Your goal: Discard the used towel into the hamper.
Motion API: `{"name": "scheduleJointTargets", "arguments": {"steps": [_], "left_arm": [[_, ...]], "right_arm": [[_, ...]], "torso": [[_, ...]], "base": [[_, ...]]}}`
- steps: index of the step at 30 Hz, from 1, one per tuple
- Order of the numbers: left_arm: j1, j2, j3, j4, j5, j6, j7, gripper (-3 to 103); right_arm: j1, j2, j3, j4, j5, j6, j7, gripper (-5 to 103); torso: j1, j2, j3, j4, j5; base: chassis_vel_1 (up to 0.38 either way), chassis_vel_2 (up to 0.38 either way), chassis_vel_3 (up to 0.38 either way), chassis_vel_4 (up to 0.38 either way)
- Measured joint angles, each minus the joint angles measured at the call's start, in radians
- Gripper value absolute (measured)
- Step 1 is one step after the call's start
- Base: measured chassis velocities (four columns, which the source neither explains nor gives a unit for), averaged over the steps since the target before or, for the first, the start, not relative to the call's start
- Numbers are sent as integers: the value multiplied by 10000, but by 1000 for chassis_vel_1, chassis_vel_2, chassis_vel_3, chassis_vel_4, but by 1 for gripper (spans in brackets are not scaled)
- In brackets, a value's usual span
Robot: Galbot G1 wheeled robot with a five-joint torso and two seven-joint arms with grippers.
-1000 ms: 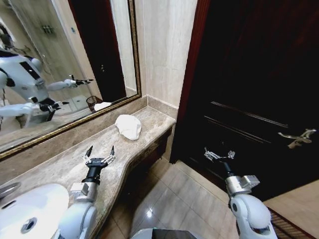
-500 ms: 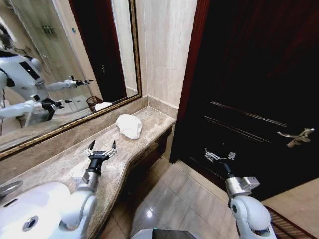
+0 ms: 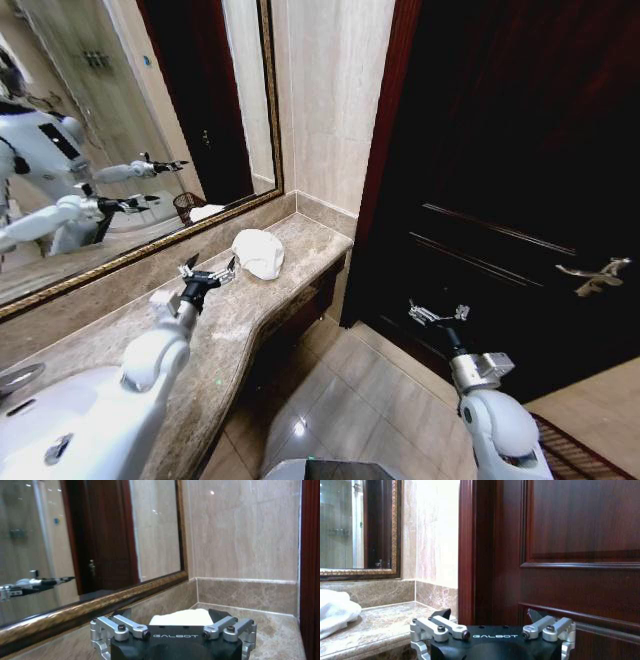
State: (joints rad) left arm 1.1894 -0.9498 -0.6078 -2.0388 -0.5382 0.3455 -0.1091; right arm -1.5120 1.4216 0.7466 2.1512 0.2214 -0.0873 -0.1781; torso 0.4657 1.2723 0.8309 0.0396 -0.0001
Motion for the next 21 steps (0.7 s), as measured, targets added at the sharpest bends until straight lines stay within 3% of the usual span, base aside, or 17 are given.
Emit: {"name": "scheduleJointTargets", "arguments": {"steps": [4,13,16,20,21], "left_arm": [[-1595,577,1194,1019,-363,90,8,100],[-3825,485,2923,3085,-753,321,-63,100],[-4586,318,3513,3681,-847,613,-316,100],[-5401,-43,4237,3985,-1351,2020,-1401,100],[-5401,-43,4237,3985,-1351,2020,-1401,100]], "right_arm": [[8,44,72,0,-30,-81,133,100],[22,56,206,-127,-49,-152,411,100],[69,66,189,-215,-62,-157,458,100],[187,71,174,-306,-118,-148,559,100],[187,71,174,-306,-118,-148,559,100]], "torso": [[1,0,0,-3,0],[1,-1,1,1,-3],[1,-1,1,-1,3],[1,-1,0,-1,3],[1,-1,0,-1,3]], "base": [[0,0,0,0],[0,0,0,0],[0,0,0,0],[0,0,0,0],[0,0,0,0]]}}
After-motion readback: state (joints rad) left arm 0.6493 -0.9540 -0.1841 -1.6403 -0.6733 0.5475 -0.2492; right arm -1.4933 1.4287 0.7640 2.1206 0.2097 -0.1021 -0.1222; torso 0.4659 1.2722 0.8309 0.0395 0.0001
